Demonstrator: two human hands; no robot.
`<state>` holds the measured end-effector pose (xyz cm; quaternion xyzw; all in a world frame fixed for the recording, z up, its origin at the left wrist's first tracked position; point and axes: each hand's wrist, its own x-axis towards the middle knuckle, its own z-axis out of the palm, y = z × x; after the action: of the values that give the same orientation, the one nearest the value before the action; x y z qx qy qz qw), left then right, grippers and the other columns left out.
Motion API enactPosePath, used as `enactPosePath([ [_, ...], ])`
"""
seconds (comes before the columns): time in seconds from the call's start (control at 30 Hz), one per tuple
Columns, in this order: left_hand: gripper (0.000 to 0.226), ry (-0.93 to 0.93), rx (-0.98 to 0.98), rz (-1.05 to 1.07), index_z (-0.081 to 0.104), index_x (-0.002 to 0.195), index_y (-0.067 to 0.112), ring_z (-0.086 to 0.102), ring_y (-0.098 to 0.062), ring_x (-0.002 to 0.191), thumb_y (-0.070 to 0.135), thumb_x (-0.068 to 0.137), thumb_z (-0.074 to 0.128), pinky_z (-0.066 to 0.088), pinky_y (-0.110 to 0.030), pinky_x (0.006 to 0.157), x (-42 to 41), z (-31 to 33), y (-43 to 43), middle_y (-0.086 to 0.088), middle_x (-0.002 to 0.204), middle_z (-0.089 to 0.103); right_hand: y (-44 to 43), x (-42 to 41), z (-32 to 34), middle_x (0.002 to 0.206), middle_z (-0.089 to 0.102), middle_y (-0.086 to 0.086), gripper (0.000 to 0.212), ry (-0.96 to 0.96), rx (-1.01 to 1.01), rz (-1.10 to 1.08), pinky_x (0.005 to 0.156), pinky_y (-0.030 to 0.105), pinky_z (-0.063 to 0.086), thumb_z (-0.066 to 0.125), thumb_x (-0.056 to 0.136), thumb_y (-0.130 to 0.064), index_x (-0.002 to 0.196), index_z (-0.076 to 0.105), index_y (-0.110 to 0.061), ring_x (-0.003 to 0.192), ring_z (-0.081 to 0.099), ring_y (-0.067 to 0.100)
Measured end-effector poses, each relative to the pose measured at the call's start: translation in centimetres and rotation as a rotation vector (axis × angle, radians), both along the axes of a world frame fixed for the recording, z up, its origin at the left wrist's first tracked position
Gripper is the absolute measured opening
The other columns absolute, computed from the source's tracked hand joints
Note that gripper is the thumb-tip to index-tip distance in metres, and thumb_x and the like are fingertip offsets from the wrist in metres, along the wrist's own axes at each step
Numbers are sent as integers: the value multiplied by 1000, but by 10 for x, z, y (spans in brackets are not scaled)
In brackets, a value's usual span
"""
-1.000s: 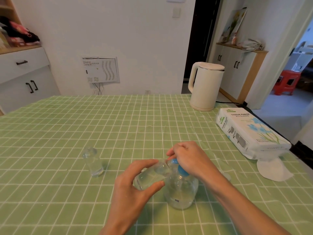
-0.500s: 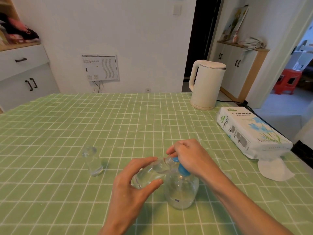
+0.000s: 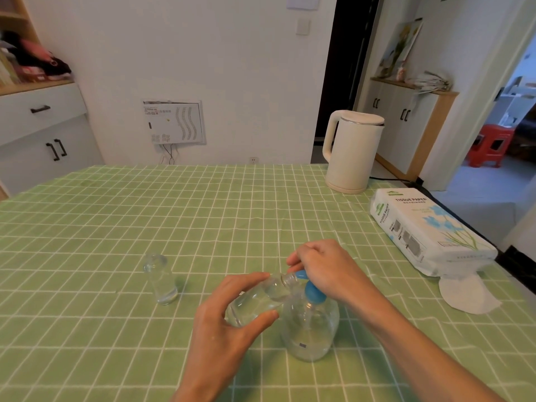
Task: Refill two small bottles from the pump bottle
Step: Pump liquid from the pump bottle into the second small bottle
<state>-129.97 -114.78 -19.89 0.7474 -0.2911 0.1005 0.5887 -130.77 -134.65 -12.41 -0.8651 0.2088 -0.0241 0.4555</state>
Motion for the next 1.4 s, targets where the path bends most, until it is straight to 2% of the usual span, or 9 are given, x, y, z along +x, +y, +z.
enactPosePath([
  [0.13, 52, 2, -10, 0, 75, 117, 35, 70, -5, 114, 19, 73, 95, 45, -5, 93, 1, 0, -1, 18, 117, 76, 0, 1, -4, 90, 81, -11, 38, -15, 47, 14, 90, 30, 54, 48, 102, -25, 83, 81, -25, 97, 73, 7],
  [0.27, 49, 8, -26, -14, 74, 118, 37, 70, -7, 114, 25, 73, 89, 46, -7, 93, 2, -1, -2, 16, 118, 76, 2, 1, -9, 91, 81, -11, 39, -19, 52, 10, 93, 35, 56, 47, 100, -23, 82, 81, -26, 97, 73, 8],
  [0.5, 47, 25, -27, -28, 74, 118, 39, 70, -8, 115, 36, 73, 87, 46, -7, 93, 0, 0, -3, 16, 118, 76, 3, 0, -10, 94, 81, -11, 38, -3, 47, 15, 96, 37, 56, 46, 100, -23, 81, 79, -28, 97, 73, 8],
  [0.8, 50, 30, -14, -2, 75, 117, 35, 70, -7, 115, 23, 72, 93, 46, -7, 94, 2, 1, -2, 16, 118, 77, -2, 2, -4, 84, 78, -15, 36, -21, 13, 7, 86, 29, 54, 49, 100, -25, 80, 79, -27, 93, 73, 8],
  [1.03, 53, 34, -1, -2, 75, 118, 38, 70, -7, 115, 19, 73, 96, 46, -7, 95, 1, 1, -1, 16, 118, 76, 4, 1, -10, 97, 81, -8, 38, -17, 31, 6, 100, 42, 57, 46, 101, -22, 87, 82, -25, 102, 73, 13],
  [1.23, 54, 41, -1, 0, 75, 118, 36, 70, -7, 113, 14, 72, 94, 46, -7, 94, 0, 1, -2, 16, 116, 76, 4, 0, -10, 99, 82, -6, 37, -8, 31, -5, 102, 44, 56, 47, 100, -23, 86, 81, -24, 103, 73, 15],
  [1.4, 54, 48, 0, 8, 74, 118, 37, 69, -4, 114, 16, 73, 94, 45, -4, 94, -1, 3, 1, 19, 117, 76, 1, 0, -7, 92, 80, -10, 35, -33, 51, -19, 92, 34, 56, 50, 99, -25, 82, 81, -25, 98, 74, 12],
])
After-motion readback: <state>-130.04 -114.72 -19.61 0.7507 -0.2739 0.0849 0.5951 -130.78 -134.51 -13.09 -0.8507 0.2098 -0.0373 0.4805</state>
